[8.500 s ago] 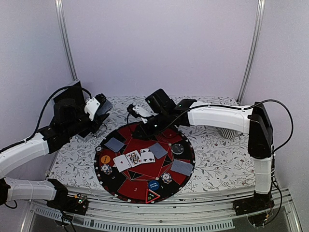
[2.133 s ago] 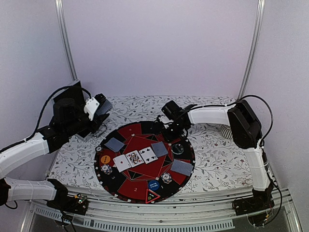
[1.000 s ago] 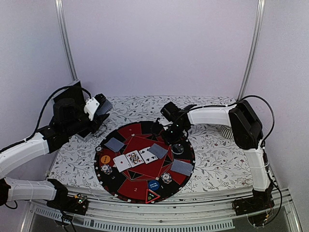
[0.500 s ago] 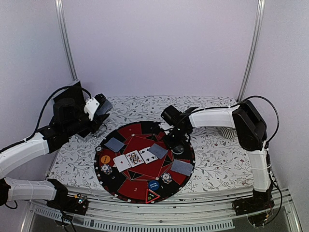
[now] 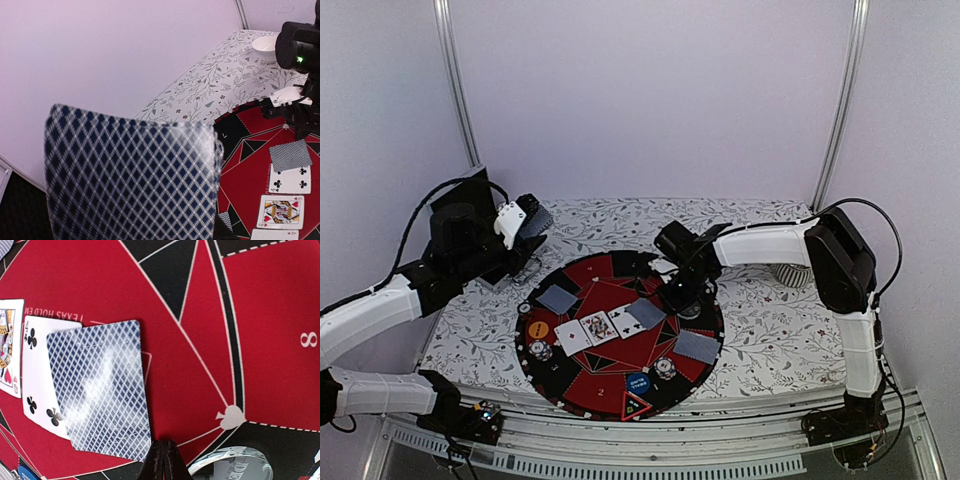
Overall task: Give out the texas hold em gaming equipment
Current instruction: Adjust the poker card in the community card area.
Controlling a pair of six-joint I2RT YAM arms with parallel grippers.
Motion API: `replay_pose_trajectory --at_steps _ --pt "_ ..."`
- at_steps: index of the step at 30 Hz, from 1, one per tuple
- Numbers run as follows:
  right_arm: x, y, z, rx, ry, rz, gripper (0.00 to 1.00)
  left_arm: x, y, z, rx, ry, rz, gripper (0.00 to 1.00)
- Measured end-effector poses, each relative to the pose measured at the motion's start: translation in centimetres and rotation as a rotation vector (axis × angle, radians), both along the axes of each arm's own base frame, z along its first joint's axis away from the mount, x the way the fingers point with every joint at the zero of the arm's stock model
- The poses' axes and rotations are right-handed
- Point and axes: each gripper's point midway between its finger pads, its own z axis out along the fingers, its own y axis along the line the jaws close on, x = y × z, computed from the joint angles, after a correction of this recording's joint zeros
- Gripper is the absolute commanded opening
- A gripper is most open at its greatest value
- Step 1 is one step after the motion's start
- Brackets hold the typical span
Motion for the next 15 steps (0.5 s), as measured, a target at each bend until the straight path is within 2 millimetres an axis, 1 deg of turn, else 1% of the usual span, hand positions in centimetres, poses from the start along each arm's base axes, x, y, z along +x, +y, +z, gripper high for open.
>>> replay_pose_trajectory --at_steps 4,8,13,15 --pt "-0.3 0.1 0.0 0.007 0.009 0.006 0.04 0.0 0.0 0.0 0.0 0.0 0.0 0.43" --pt "-0.2 -0.1 0.0 -0.005 0.004 0.001 0.05 0.0 0.0 0.0 0.0 0.0 0.0 0.43" --pt "0.6 -1.0 0.3 -0.041 -0.017 -0.02 0.05 0.0 0.0 0.0 0.0 0.0 -0.001 0.43" --pt "1.4 -1.1 1.0 -0.047 -0.038 -0.028 0.05 0.0 0.0 0.0 0.0 0.0 -0.001 0.42"
